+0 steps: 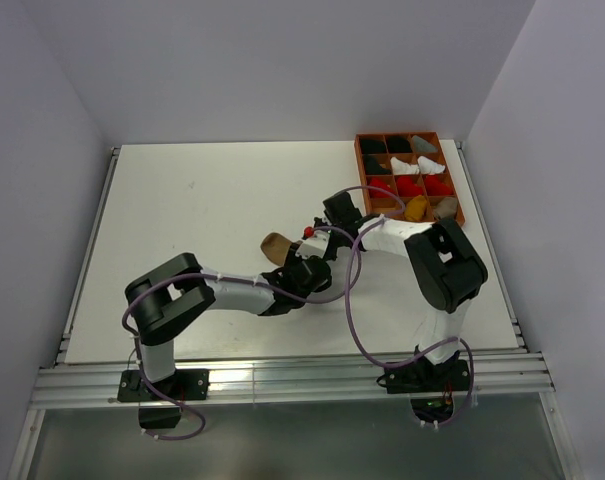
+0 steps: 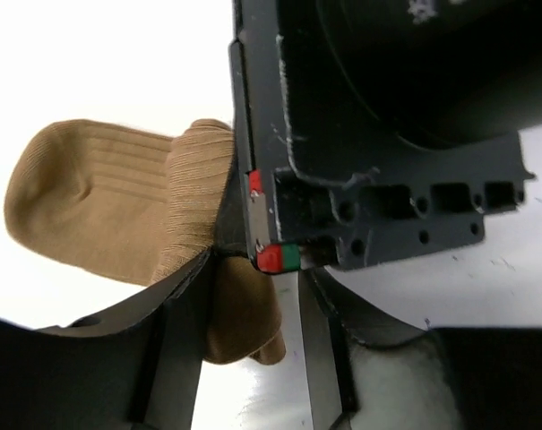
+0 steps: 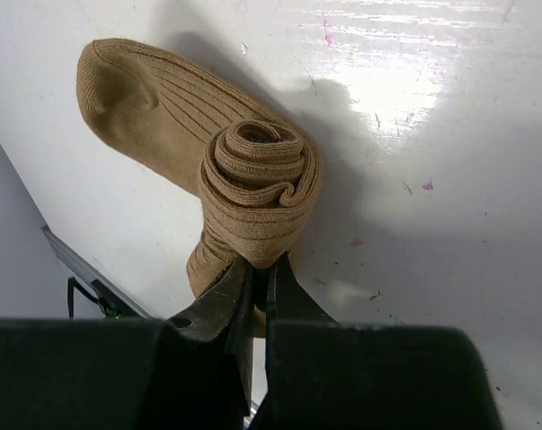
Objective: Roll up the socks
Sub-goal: Roll the sock at the center of the board.
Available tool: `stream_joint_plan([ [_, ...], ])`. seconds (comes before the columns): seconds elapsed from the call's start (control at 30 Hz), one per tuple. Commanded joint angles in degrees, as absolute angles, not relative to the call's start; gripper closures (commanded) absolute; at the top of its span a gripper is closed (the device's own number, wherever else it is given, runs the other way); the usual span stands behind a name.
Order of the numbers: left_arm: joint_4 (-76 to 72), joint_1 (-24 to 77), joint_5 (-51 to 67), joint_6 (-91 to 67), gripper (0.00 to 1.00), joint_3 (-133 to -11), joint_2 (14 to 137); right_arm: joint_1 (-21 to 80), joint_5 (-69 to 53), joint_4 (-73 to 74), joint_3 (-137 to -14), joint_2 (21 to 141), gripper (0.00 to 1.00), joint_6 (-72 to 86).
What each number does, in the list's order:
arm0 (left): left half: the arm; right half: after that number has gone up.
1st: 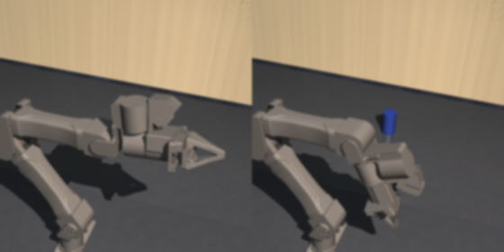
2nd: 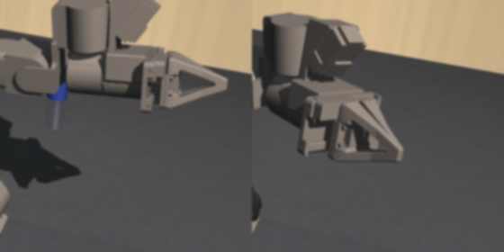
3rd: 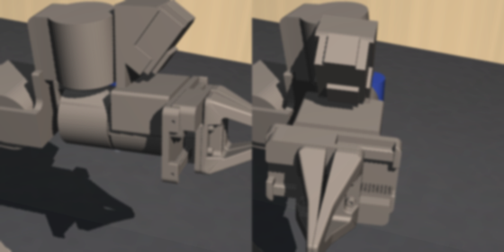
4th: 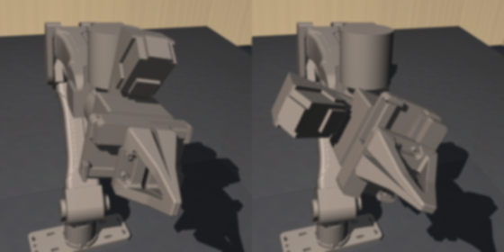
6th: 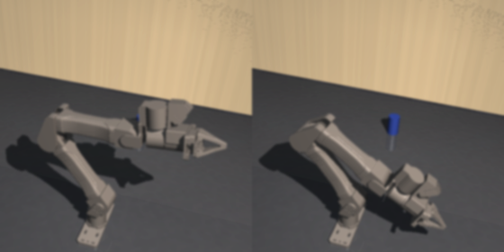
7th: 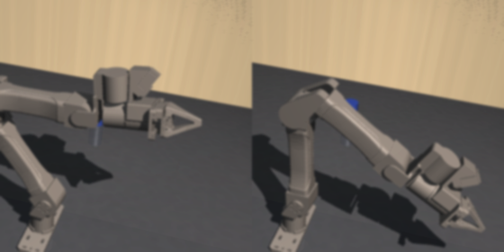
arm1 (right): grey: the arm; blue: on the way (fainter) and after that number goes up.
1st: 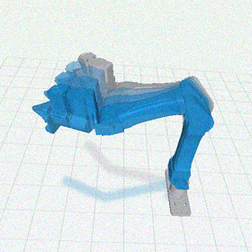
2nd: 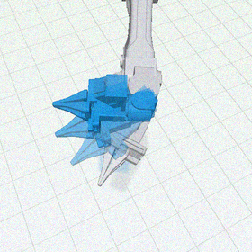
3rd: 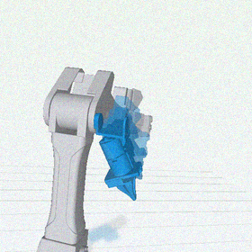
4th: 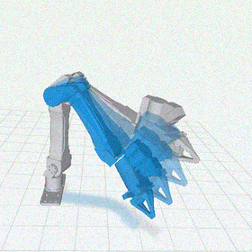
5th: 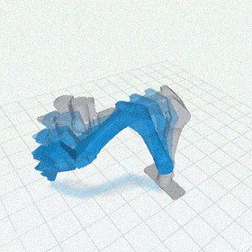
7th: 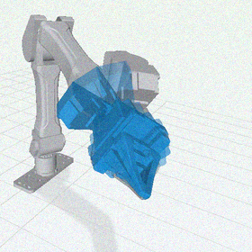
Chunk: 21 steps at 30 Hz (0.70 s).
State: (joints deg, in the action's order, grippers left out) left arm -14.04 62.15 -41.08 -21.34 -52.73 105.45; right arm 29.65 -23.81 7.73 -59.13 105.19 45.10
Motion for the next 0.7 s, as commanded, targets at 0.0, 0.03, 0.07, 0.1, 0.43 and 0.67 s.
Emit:
stream_joint_plan([
  [0.0, -5.2, 61.5, -48.9, -23.8, 0.55, -54.3, 107.9, 30.1, -23.8, 12.0, -59.8, 106.6, 1.0, 44.0],
  [0.03, -4.0, 61.5, -49.6, -25.0, 0.57, -54.7, 108.2, 30.1, -23.9, 12.2, -59.9, 106.7, 1.0, 43.9],
  [0.07, -3.0, 61.5, -50.5, -25.7, 0.58, -54.9, 108.5, 30.0, -24.2, 12.1, -59.9, 106.7, 1.0, 43.9],
  [0.1, -1.2, 61.5, -51.0, -26.9, 0.62, -55.3, 108.9, 29.9, -24.8, 11.8, -59.7, 106.7, 1.0, 44.0],
  [0.43, -0.4, 61.5, -47.5, -28.7, 0.99, -53.5, 105.7, 28.8, -27.7, 9.1, -58.4, 106.4, 1.0, 45.1],
  [0.67, -1.0, 59.8, -37.4, -28.8, 0.99, -52.4, 100.7, 27.1, -32.1, -3.2, -52.7, 102.5, 0.57, 47.7],
])
